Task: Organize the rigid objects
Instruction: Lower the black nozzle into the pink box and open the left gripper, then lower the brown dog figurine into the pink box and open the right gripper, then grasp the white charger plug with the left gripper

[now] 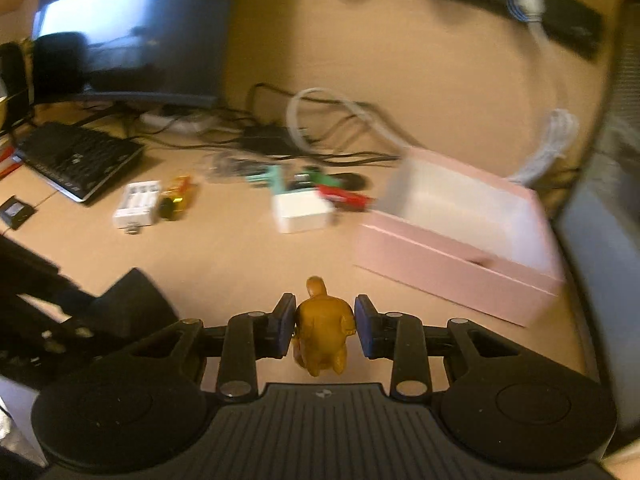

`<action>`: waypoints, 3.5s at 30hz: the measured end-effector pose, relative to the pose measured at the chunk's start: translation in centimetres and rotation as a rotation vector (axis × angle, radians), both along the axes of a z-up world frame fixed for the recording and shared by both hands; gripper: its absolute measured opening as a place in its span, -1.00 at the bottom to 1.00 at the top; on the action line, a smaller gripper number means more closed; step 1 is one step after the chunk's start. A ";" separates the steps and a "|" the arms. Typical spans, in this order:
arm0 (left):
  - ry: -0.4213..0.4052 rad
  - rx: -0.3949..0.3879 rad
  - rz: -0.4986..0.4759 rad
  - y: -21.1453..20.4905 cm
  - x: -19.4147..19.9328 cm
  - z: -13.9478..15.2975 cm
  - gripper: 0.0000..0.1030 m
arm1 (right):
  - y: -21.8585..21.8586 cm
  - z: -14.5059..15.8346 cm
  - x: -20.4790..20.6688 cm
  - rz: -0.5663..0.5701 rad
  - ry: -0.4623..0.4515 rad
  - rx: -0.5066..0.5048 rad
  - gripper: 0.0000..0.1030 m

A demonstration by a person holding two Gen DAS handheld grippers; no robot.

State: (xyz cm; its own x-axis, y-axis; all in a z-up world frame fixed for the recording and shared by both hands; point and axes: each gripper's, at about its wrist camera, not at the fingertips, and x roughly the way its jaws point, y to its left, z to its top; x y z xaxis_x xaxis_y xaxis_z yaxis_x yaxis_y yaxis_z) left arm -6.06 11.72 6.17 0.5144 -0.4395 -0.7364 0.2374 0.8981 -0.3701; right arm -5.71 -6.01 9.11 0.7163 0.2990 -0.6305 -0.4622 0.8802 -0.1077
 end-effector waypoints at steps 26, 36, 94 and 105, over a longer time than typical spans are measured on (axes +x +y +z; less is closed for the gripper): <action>-0.272 0.121 0.077 -11.0 19.8 1.3 0.01 | -12.4 -0.5 -1.7 -0.261 0.020 0.036 -0.39; -0.257 0.171 0.075 -9.9 19.2 1.4 0.00 | -10.7 -0.1 2.1 -0.161 0.001 0.091 -0.39; -0.277 0.408 -0.136 -3.5 14.3 -2.5 0.04 | -9.8 -6.7 1.5 -0.345 0.200 0.097 0.41; -0.188 0.366 -0.052 -0.3 18.9 -3.1 0.05 | -9.7 -7.2 1.2 -0.312 0.159 0.085 0.62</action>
State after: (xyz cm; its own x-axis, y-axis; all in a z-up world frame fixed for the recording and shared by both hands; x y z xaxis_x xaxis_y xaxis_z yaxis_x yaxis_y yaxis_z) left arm 12.85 11.38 3.03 0.6387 -0.1949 -0.7443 0.3191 0.9474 0.0257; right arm -4.54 -15.70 1.93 0.6763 0.1374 -0.7237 -0.1751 0.9843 0.0233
